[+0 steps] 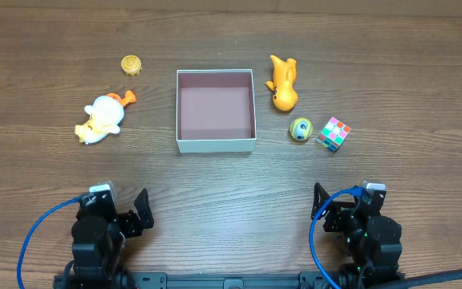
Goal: Pack container
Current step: 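Lower the right gripper over the Rubik's cube beside the yellow ball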
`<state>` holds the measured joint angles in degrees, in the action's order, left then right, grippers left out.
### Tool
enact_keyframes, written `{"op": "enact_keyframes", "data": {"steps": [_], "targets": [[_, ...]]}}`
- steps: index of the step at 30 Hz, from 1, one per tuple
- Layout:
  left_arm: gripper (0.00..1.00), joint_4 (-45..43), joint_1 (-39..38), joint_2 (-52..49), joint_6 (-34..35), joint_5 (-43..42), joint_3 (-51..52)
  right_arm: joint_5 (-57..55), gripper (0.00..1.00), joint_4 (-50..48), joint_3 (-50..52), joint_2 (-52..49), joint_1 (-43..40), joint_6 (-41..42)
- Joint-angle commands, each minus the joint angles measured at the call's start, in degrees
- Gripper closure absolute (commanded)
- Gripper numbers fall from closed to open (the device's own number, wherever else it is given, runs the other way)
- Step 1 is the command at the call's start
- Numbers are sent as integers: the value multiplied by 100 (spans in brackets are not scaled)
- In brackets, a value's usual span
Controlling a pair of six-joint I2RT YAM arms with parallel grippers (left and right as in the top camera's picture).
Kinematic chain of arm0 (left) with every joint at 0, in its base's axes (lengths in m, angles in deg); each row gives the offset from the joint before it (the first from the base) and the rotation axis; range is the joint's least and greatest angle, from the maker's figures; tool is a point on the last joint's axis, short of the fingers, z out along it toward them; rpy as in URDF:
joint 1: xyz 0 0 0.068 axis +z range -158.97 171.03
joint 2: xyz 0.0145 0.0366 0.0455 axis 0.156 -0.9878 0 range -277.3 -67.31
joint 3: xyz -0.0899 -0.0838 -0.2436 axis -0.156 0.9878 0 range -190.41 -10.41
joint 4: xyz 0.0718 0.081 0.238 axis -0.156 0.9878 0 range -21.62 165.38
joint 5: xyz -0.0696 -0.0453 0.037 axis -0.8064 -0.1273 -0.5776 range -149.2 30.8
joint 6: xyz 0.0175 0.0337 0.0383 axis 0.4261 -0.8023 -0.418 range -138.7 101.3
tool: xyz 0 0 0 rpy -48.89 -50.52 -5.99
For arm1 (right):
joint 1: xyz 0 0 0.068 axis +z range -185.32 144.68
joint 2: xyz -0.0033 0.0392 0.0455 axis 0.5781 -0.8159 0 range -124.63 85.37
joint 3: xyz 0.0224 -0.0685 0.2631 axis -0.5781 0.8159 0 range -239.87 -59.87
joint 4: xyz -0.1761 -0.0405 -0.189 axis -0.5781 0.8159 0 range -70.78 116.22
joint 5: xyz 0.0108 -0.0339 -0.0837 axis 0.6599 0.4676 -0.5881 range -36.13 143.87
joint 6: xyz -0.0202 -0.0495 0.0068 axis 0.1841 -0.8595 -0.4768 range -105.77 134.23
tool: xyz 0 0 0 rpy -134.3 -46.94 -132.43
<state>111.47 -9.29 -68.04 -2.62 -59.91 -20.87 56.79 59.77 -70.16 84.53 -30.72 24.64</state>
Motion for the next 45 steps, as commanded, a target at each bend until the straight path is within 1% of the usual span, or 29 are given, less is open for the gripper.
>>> {"op": "enact_keyframes", "data": {"steps": [1, 13, 16, 22, 23, 25, 28, 30, 32, 34, 37, 41, 43, 45], "targets": [[0, -11, 39, 46, -109, -35, 61, -24, 0, 24, 105, 68, 31, -39], [0, -11, 39, 46, -111, -35, 61, -26, 0, 24, 107, 68, 33, -42], [0, -11, 39, 46, -111, -35, 61, -26, 0, -245, 107, 68, 33, -39], [0, -11, 39, 46, -109, -35, 61, -131, 0, -398, 107, 68, 31, -35], [0, -11, 39, 46, -111, -35, 61, -107, 0, -632, 107, 68, 33, 98], [0, -11, 39, 46, -109, -35, 61, 227, 0, -1154, 94, 68, 31, 658], [0, -11, 39, 46, -111, -35, 61, 739, 0, -1276, -267, 66, 33, 702], [0, -11, 39, 46, -109, -35, 61, 793, 0, -1073, -767, -55, 31, 704], [0, -11, 39, 46, -109, -35, 61, 835, 0, -772, -1379, -404, 31, 702], [0, -11, 39, 46, -111, -35, 61, 942, 0, -439, -2090, -1003, 31, 699], [0, -11, 39, 46, -109, -35, 61, 1025, 1, 232, -3320, -2271, 31, 697], [0, -11, 39, 46, -109, -35, 61, 1032, 0, 1606, -5106, -4212, 31, 459], [0, -11, 39, 46, -111, -35, 61, 1049, 0, 2107, -5796, -5088, 33, 463], [0, -11, 39, 46, -111, -35, 61, 1108, 0, 2142, -6041, -5818, 31, 461]]}}
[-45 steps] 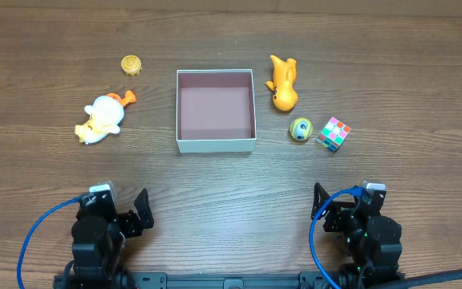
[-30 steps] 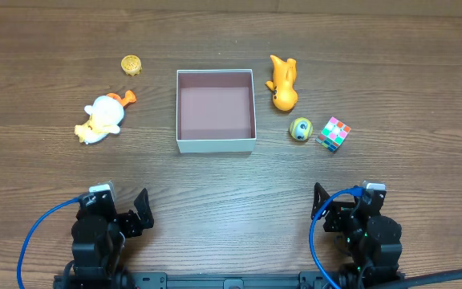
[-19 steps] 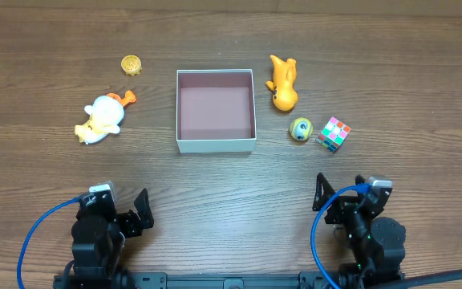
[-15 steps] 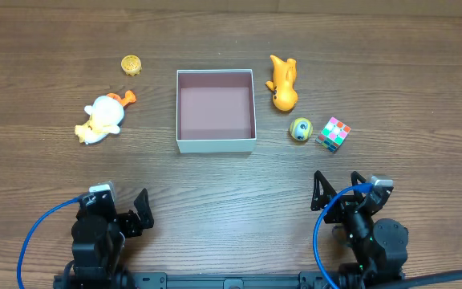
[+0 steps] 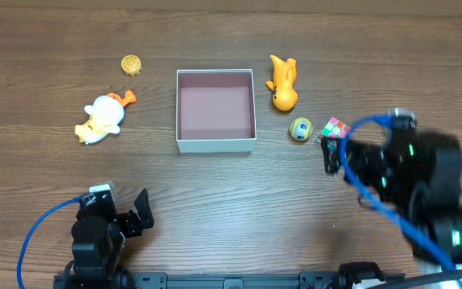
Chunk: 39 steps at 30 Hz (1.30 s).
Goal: Pack container
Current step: 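Lower the right gripper over the Rubik's cube beside the yellow ball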
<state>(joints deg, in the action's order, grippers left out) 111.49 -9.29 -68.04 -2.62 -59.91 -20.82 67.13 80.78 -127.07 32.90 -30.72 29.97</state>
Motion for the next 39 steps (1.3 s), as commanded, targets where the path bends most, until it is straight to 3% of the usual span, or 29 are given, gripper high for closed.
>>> {"op": "enact_keyframes", "data": {"steps": [1, 5, 7, 15, 39], "targets": [[0, -13, 39, 46, -109, -35, 57, 286, 0, -109, -348, -1071, 31, -74], [0, -13, 39, 46, -109, -35, 57, 337, 0, -498, -350, -2170, 31, -39], [0, -13, 39, 46, -109, -35, 57, 2, 0, -671, -350, -2667, 26, 765], [0, -13, 39, 46, -109, -35, 57, -1843, 0, -850, -332, -3082, 22, 2138], [0, -13, 39, 46, -111, -35, 57, -2124, 0, -1475, -227, -3805, -286, 2138]]}}
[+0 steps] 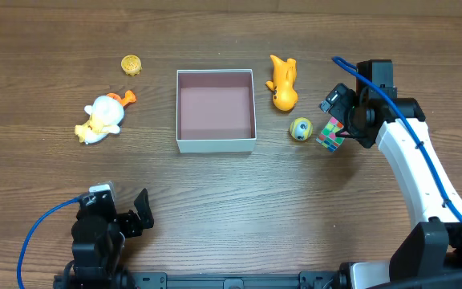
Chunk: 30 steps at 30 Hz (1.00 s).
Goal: Pack container
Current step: 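Lower the right gripper over the Rubik's cube beside the yellow ball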
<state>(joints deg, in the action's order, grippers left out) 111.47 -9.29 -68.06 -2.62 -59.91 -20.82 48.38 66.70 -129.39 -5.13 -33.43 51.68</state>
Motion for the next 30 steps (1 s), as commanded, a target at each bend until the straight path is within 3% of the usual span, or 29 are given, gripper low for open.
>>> {"op": "enact_keyframes", "data": {"steps": [1, 14, 20, 26, 30], "targets": [[0, -11, 39, 48, -109, -35, 57, -267, 0, -136, 105, -2, -15, -33], [0, -11, 39, 48, -111, -35, 57, -199, 0, -807, 1051, -9, -15, 28], [0, -11, 39, 48, -111, -35, 57, -192, 0, -1696, 1488, -37, -15, 35], [0, -11, 39, 48, -111, -35, 57, -37, 0, -1766, 1493, -568, -15, 162], [0, -11, 39, 48, -111, -35, 57, 17, 18, -1853, 1493, -708, -15, 160]]}}
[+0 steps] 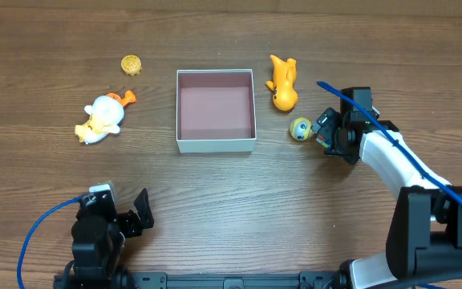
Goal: Pack container
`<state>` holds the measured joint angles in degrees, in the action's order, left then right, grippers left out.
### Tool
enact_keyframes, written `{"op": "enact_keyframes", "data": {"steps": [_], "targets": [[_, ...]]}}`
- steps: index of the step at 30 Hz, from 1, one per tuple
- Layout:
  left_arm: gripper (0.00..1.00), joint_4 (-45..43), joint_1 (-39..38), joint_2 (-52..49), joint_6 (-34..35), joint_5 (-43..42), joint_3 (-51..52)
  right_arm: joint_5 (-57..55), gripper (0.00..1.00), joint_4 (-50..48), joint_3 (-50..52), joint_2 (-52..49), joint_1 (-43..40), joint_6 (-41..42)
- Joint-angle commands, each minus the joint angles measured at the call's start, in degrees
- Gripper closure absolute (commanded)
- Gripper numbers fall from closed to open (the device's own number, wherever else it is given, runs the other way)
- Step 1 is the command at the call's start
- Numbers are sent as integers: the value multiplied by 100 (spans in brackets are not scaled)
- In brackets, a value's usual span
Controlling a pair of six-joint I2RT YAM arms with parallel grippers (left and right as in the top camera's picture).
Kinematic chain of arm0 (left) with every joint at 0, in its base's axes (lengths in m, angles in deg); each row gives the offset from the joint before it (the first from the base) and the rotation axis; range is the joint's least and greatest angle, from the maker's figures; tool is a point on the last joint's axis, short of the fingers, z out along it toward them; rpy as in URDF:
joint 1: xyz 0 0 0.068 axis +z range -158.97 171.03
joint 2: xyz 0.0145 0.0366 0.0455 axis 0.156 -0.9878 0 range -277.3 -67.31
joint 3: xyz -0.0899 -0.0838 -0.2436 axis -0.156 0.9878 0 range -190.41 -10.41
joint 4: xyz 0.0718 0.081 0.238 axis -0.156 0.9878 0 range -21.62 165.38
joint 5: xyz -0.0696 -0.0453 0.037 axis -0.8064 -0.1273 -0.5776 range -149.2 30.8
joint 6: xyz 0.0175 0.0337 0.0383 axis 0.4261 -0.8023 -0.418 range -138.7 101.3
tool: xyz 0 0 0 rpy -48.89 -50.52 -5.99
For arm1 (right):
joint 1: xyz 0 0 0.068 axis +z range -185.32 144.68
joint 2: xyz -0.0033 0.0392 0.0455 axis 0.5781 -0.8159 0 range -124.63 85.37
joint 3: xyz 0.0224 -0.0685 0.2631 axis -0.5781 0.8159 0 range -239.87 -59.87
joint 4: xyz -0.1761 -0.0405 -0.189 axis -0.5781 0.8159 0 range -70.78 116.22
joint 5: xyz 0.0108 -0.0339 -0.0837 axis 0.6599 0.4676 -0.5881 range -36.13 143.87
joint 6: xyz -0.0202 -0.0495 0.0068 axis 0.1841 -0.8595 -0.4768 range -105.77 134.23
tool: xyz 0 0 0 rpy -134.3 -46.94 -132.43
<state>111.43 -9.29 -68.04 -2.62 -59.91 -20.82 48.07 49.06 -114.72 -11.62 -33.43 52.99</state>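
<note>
The white box (215, 145) with a pinkish floor stands open at the table's middle. My right gripper (326, 134) is down over the multicoloured cube (324, 137), which shows only as a sliver of colour between the spread fingers. A yellow ball (300, 128) lies just left of that gripper. Above the ball lies an orange toy duck (281, 82). Left of the box are a white duck (101, 118) and a small gold ball (131, 64). My left gripper (140, 213) rests open near the front edge, far from everything.
The right arm (391, 160) reaches in from the lower right, with a blue cable looping over it. The left arm's base (95, 237) sits at the front left with its own blue cable.
The right gripper has moved down and a little left, from beside the cube to over it, so most of the cube is now covered. The left arm has not moved.
Both arms first rested at the front edge with all toys lying around the box. The right arm was then raised toward the cube, then stood just right of it, and is now lowered over it. No toy has moved.
</note>
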Motion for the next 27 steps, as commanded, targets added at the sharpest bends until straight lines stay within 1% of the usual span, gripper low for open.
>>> {"op": "enact_keyframes", "data": {"steps": [1, 2, 4, 8, 14, 15, 18, 19, 20, 21, 23, 24, 25, 26, 27], "targets": [[0, -7, 39, 46, -109, -35, 57, 48, 23, -127, 26, -59, -15, 28], [0, -7, 39, 46, -111, -35, 57, 50, 26, -153, 26, -59, -15, 28], [0, -7, 39, 46, -111, -35, 57, 50, 31, -175, 26, -59, -15, 28], [0, -7, 39, 46, -111, -35, 57, 50, 32, -177, 26, -59, -15, 26], [0, -7, 39, 46, -109, -35, 57, 48, 58, -122, 26, -59, -15, 24], [0, -7, 39, 46, -109, -35, 57, 48, 60, -101, 26, -59, -15, 24], [0, -7, 39, 46, -109, -35, 57, 48, 59, -61, 26, -59, -15, 24], [0, -7, 39, 46, -111, -35, 57, 48, 58, -61, 26, -59, -15, 24], [0, -7, 39, 46, -109, -35, 57, 48, 45, -61, 26, -59, -15, 24], [0, -7, 39, 46, -111, -35, 57, 48, 25, -63, 26, -59, -15, 24], [0, -7, 39, 46, -109, -37, 57, 48, 13, -61, 26, -59, -15, 24], [0, -7, 39, 46, -111, -35, 57, 50, 10, -59, 26, -59, -15, 24], [0, -7, 39, 46, -111, -35, 57, 50, 4, -31, 26, -59, -15, 24], [0, -7, 39, 46, -111, -35, 57, 50, 0, -9, 26, -59, -15, 24], [0, -7, 39, 46, -109, -35, 57, 48, 0, 7, 26, -59, -15, 24]]}}
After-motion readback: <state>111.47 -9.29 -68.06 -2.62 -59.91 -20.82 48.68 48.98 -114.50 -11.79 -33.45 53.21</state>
